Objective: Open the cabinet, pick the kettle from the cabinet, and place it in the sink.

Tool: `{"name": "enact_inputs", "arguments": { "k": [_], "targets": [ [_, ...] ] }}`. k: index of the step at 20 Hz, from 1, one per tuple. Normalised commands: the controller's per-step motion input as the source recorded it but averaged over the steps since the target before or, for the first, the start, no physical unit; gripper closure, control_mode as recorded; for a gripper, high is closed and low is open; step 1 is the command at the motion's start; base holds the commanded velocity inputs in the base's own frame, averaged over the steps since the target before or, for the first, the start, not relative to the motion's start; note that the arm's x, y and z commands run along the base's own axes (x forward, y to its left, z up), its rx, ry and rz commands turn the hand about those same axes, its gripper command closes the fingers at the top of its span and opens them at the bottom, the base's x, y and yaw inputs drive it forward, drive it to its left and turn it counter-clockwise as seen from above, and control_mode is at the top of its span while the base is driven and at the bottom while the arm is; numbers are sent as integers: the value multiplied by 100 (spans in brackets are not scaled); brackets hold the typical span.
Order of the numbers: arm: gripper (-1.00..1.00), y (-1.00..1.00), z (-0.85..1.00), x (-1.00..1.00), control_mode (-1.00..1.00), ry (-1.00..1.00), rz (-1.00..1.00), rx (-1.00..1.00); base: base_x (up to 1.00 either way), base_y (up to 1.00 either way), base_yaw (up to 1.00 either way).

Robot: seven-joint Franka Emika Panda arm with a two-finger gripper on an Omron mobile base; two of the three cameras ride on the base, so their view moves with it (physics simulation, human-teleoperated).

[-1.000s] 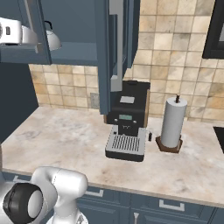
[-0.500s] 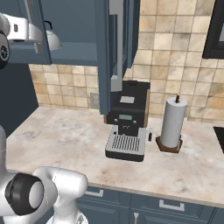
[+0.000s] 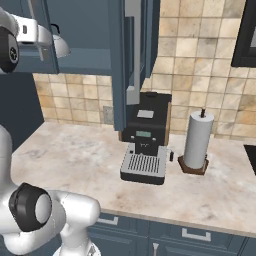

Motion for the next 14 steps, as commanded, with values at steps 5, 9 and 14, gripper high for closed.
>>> {"name": "enact_inputs", "arguments": {
  "k": [5,9,14],
  "targets": [
    [-100,7,0,41,-100,4,0,0,0,0,0],
    [-100,5,0,40,-100,4,0,0,0,0,0],
    [-100,13,-1,39,-100,3,0,0,0,0,0]
  ]
}}
